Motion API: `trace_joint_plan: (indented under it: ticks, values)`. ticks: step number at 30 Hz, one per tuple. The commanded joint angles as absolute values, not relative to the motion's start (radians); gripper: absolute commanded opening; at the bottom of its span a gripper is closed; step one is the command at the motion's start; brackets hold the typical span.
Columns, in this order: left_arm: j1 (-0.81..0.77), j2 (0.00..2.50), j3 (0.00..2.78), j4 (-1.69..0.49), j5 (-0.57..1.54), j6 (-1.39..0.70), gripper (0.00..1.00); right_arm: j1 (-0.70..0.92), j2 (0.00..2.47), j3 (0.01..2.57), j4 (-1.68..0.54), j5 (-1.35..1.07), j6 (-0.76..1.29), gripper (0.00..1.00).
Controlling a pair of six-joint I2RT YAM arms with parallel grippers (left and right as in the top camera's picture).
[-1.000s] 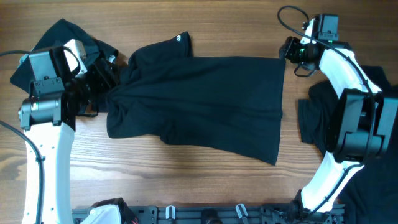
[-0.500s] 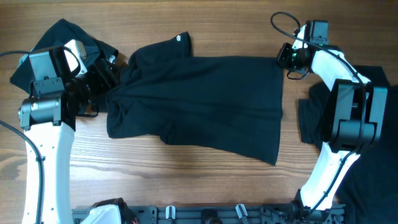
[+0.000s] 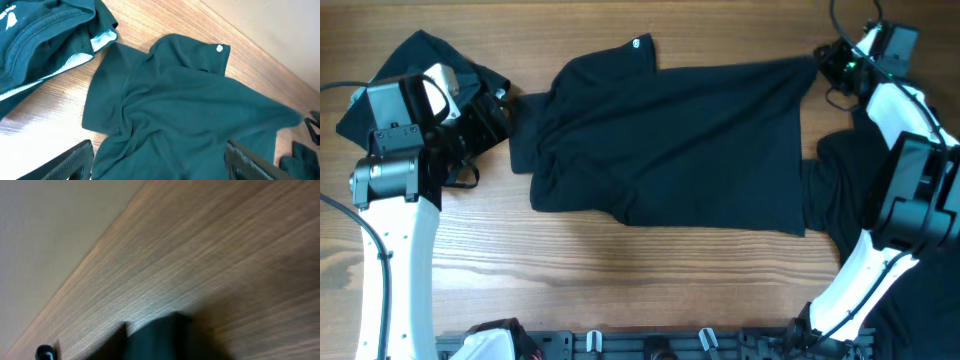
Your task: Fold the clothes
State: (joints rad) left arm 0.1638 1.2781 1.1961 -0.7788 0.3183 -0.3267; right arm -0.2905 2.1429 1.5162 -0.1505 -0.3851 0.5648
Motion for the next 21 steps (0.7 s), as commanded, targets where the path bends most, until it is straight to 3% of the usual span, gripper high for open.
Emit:
trace_joint_plan:
  ticks: [1, 6, 10, 12, 14, 17, 19, 20, 21]
  values:
    - [0.159, 1.279, 1.193, -0.776, 0.422, -0.318, 1.00, -0.308, 2.076, 1.534, -0.205, -0.513, 0.530, 0.61]
    - [0.147, 1.315, 1.193, -0.880, 0.345, -0.256, 1.00, -0.298, 1.878, 1.534, -0.396, -0.583, 0.372, 0.64]
    - [0.022, 1.423, 1.193, -0.935, 0.290, -0.159, 0.98, -0.250, 1.711, 1.533, -0.614, -0.585, 0.339, 0.61]
    - [-0.070, 1.485, 1.193, -0.900, 0.270, -0.114, 0.94, -0.211, 1.688, 1.533, -0.733, -0.577, 0.339, 0.57]
    - [-0.171, 1.565, 1.193, -0.873, 0.146, -0.112, 0.83, -0.172, 1.699, 1.525, -0.841, -0.576, 0.325, 0.53]
    - [-0.249, 1.673, 1.193, -0.850, 0.078, -0.112, 0.81, -0.109, 1.708, 1.488, -0.947, -0.484, 0.289, 0.54]
    - [-0.268, 1.750, 1.193, -0.867, 0.039, -0.150, 0.67, -0.065, 1.711, 1.449, -1.013, -0.397, 0.288, 0.54]
    - [-0.268, 1.780, 1.193, -0.881, 0.025, -0.175, 0.50, -0.049, 1.711, 1.424, -1.035, -0.389, 0.288, 0.50]
    - [-0.262, 1.800, 1.193, -0.901, 0.024, -0.201, 0.40, -0.038, 1.711, 1.398, -1.053, -0.388, 0.288, 0.45]
